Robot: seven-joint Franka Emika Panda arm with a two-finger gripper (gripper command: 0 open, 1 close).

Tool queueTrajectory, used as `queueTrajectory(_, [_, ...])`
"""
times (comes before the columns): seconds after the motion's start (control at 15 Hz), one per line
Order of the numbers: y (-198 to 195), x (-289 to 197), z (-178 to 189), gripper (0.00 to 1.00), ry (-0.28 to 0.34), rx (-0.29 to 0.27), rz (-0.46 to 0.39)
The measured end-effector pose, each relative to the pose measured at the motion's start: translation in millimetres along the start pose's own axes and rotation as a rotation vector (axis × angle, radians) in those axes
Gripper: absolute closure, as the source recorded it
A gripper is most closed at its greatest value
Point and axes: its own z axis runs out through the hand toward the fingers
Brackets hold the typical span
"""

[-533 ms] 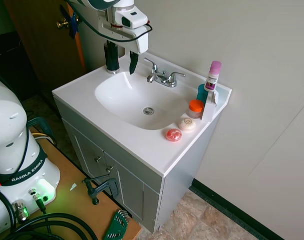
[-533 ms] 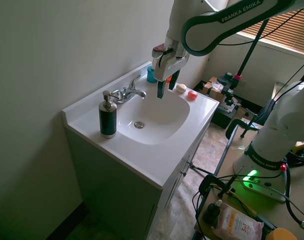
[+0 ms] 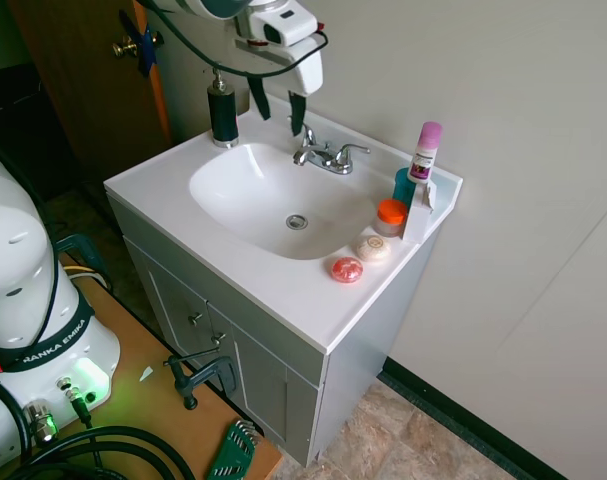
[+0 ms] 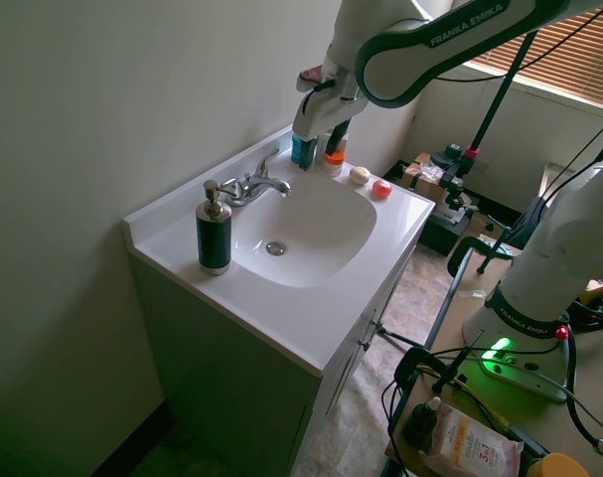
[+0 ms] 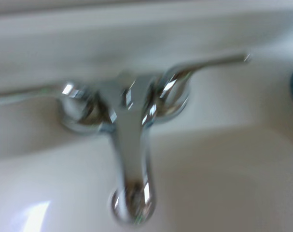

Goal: Turn on the cold water

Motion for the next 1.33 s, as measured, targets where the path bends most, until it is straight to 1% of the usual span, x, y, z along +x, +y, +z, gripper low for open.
queueTrajectory(0.13, [-17.1,27.3,19.5,0.00,0.097,0.010,0.022])
queueTrajectory(0.2, [-25.8,39.0,28.0,0.00,0.136,0.004,0.031])
queueTrajectory(0.33, [-40.8,61.1,45.1,0.00,0.193,-0.010,0.044])
queueTrajectory(0.4, [-47.5,69.7,53.6,0.00,0.208,-0.014,0.048])
queueTrajectory(0.53, [-58.3,76.3,67.8,0.00,0.218,-0.020,0.053])
queueTrajectory(0.73, [-67.3,74.0,85.5,0.00,0.221,-0.035,0.045])
queueTrajectory(1.0, [-49.3,83.0,116.6,0.00,0.216,-0.076,0.055])
queueTrajectory(1.2, [-40.5,85.5,131.8,0.00,0.208,-0.088,0.061])
queueTrajectory(1.33, [-34.6,80.0,138.6,0.00,0.192,-0.101,0.067])
